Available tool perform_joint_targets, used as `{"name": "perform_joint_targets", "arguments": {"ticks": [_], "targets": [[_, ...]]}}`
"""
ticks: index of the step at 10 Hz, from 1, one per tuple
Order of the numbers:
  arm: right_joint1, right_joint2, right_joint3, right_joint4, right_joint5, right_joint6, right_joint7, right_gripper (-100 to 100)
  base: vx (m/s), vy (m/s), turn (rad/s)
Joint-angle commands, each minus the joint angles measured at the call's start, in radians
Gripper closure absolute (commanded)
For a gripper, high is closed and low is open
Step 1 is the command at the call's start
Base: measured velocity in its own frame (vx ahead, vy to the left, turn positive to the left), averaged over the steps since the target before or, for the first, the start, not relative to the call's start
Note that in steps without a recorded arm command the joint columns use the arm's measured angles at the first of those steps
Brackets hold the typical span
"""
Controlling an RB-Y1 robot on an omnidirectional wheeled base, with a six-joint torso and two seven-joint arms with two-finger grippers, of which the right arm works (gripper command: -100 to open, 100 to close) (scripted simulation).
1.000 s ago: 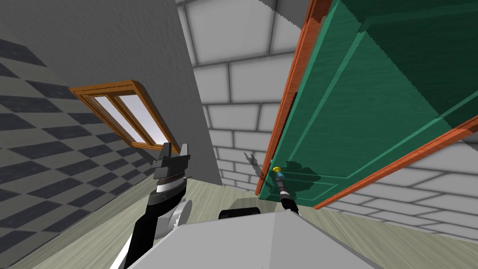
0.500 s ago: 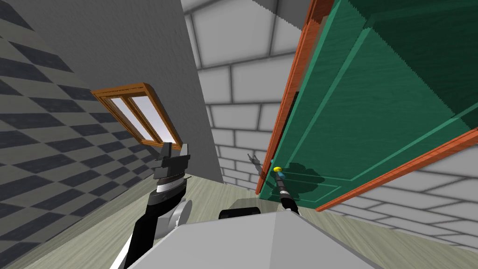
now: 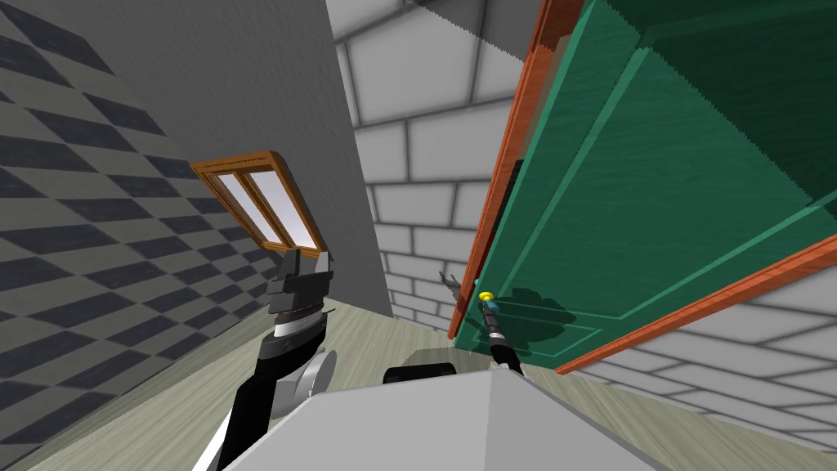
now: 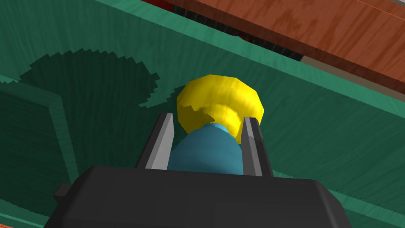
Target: Pull the door open
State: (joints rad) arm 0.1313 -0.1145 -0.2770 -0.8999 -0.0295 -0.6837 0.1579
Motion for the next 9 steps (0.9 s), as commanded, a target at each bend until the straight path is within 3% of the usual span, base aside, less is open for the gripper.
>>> {"name": "perform_joint_targets", "arguments": {"ticks": [1, 8, 9], "targets": [[0.005, -0.024, -0.008, -0.006, -0.029, 0.002, -0.047, 100, -0.041, -0.016, 0.055], [-0.004, -0.049, 0.044, 0.01, -0.108, -0.019, -0.211, 100, -0.051, -0.017, 0.068], [-0.004, -0.049, 0.044, 0.01, -0.108, -0.019, -0.212, 100, -0.022, -0.02, 0.04]]}}
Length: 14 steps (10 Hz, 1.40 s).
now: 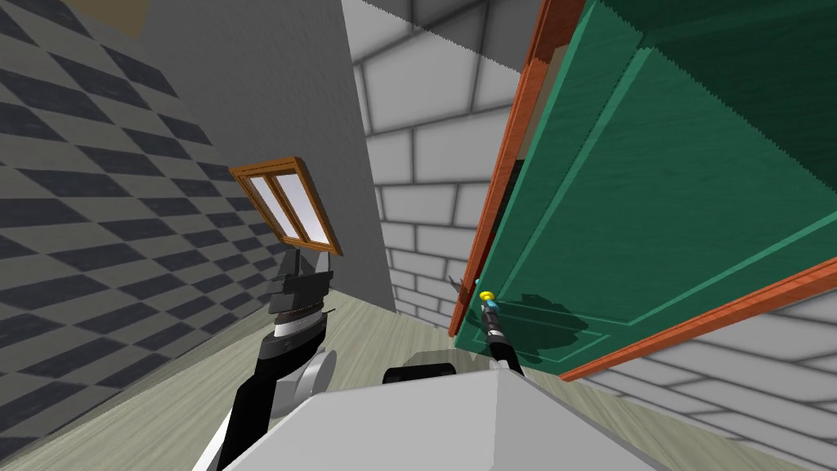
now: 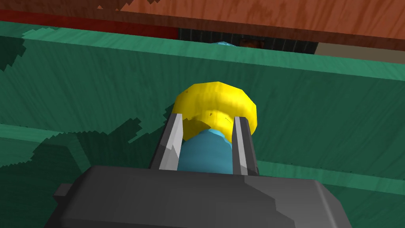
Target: Pull the door open
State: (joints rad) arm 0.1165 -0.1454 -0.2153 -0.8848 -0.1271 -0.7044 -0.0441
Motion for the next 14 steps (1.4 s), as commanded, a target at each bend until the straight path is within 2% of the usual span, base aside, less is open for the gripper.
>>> {"name": "perform_joint_targets", "arguments": {"ticks": [1, 2, 3, 5, 6, 7, 8, 10, 11, 12, 14], "targets": [[0.008, -0.025, -0.004, -0.001, -0.031, -0.003, -0.05, 100, -0.046, -0.025, 0.083], [0.005, -0.031, 0.01, 0.003, -0.051, -0.009, -0.076, 100, -0.088, -0.03, 0.122], [0.005, -0.031, 0.01, 0.003, -0.051, -0.009, -0.094, 100, -0.065, -0.02, 0.054], [0.0, -0.044, 0.037, 0.011, -0.092, -0.019, -0.16, 100, -0.073, -0.025, 0.091], [0.0, -0.044, 0.037, 0.011, -0.092, -0.019, -0.177, 100, -0.058, -0.023, 0.059], [-0.002, -0.05, 0.05, 0.015, -0.112, -0.024, -0.211, 100, -0.056, -0.02, 0.072], [-0.002, -0.05, 0.05, 0.015, -0.112, -0.024, -0.218, 100, -0.05, -0.011, 0.032], [-0.007, -0.063, 0.077, 0.023, -0.153, -0.035, -0.284, 100, -0.064, -0.023, 0.097], [-0.007, -0.063, 0.077, 0.023, -0.153, -0.035, -0.301, 100, -0.052, -0.033, 0.046], [-0.011, -0.048, 0.099, -0.002, -0.163, -0.034, -0.325, -100, -0.054, -0.007, 0.093], [-0.008, -0.047, 0.11, -0.007, -0.186, -0.039, -0.374, -100, -0.059, -0.012, 0.056]]}}
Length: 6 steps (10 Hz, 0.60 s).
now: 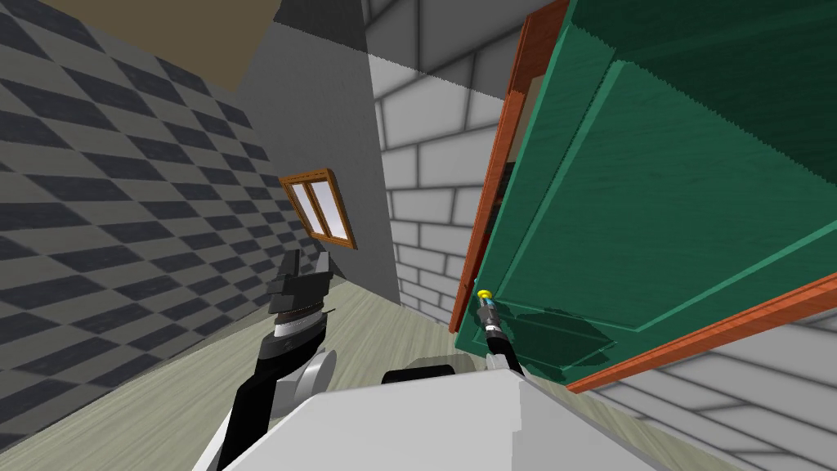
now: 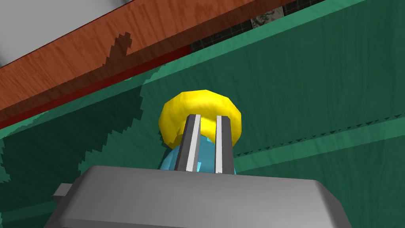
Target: Pull the door open
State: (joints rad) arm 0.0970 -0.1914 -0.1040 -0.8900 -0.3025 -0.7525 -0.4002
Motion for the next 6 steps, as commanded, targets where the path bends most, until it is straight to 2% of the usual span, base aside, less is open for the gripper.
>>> {"name": "perform_joint_targets", "arguments": {"ticks": [1, 3, 4, 5, 6], "targets": [[0.014, 0.001, 0.006, -0.004, -0.025, 0.007, -0.05, -100, -0.061, -0.02, 0.023], [0.018, 0.003, 0.021, -0.011, -0.058, 0.0, -0.108, -100, -0.094, -0.033, 0.053], [0.018, 0.003, 0.021, -0.011, -0.058, 0.0, -0.125, -100, -0.053, -0.017, 0.017], [0.02, 0.005, 0.029, -0.014, -0.076, -0.003, -0.16, -100, -0.041, -0.012, 0.035], [0.02, 0.005, 0.029, -0.014, -0.076, -0.003, -0.165, -100, -0.031, -0.007, 0.024]]}}
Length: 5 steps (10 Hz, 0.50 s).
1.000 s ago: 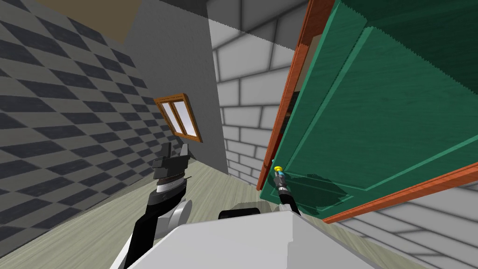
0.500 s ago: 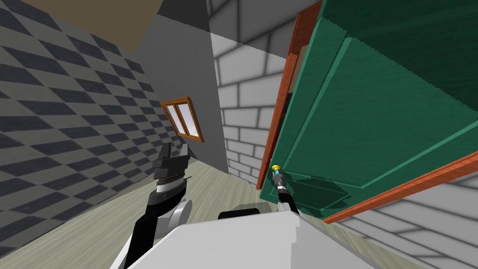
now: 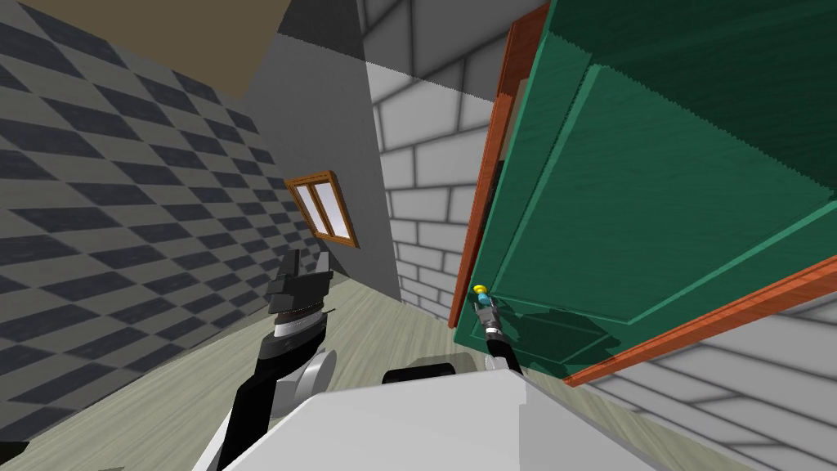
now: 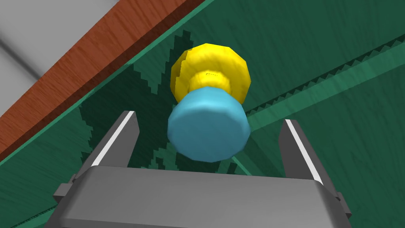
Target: Pull the door open
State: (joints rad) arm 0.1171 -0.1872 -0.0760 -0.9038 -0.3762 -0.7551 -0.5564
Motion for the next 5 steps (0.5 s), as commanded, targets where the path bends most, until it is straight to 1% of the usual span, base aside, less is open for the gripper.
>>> {"name": "perform_joint_targets", "arguments": {"ticks": [1, 2, 3, 4, 5], "targets": [[0.003, 0.002, 0.01, -0.004, -0.022, -0.005, -0.05, -100, -0.042, -0.015, 0.051], [0.005, 0.003, 0.02, -0.008, -0.043, -0.008, -0.075, -100, -0.072, -0.017, 0.076], [0.005, 0.003, 0.02, -0.008, -0.043, -0.008, -0.091, -100, -0.058, -0.01, 0.029], [0.008, 0.005, 0.029, -0.012, -0.063, -0.013, -0.126, -100, -0.053, -0.013, 0.047], [0.008, 0.005, 0.029, -0.012, -0.063, -0.013, -0.132, -100, -0.047, -0.015, 0.026]]}}
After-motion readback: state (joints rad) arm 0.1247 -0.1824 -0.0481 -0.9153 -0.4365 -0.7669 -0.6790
